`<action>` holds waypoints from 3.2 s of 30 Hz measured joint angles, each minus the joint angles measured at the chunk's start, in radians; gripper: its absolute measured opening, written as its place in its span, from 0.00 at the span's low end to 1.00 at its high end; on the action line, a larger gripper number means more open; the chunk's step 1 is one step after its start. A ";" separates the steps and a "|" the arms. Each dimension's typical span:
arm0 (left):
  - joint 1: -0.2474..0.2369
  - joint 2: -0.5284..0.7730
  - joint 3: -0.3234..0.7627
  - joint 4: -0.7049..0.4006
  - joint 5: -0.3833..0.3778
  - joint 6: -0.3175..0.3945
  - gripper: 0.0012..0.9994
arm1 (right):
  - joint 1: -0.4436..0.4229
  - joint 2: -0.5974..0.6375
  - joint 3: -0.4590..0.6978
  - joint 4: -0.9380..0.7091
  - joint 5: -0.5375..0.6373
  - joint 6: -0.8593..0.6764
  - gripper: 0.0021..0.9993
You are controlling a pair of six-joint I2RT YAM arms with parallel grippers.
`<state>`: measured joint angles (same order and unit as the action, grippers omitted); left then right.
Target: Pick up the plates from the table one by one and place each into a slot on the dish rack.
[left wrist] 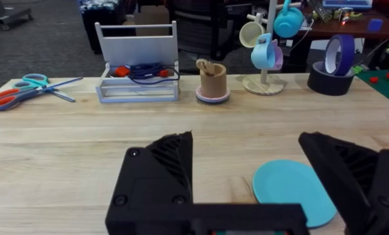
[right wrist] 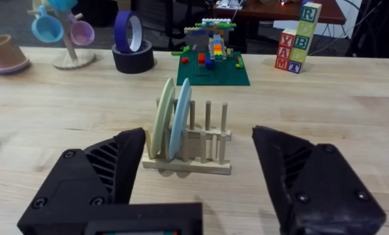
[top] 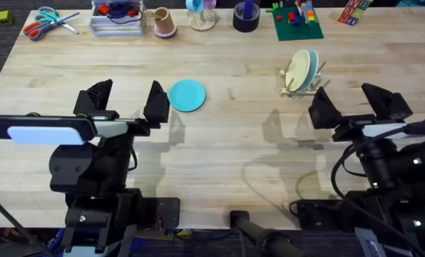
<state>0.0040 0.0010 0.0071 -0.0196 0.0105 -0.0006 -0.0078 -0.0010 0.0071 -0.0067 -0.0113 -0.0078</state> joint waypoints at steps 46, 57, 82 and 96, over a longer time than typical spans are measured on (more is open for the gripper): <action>0.000 0.000 0.196 -0.312 0.000 0.006 0.99 | -0.002 0.000 0.067 -0.040 -0.004 -0.015 1.00; 0.000 0.027 0.515 -0.549 -0.012 0.072 0.99 | -0.002 0.001 0.331 -0.308 -0.004 -0.015 1.00; 0.000 0.828 1.423 -1.223 -0.009 0.047 0.99 | -0.002 0.672 1.187 -0.915 -0.005 -0.015 0.99; 0.000 1.141 1.730 -1.474 0.005 0.008 0.99 | -0.002 1.010 1.516 -1.154 -0.009 -0.015 1.00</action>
<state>0.0040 1.1420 1.7366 -1.4932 0.0152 0.0078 -0.0097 1.0090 1.5227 -1.1602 -0.0204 -0.0231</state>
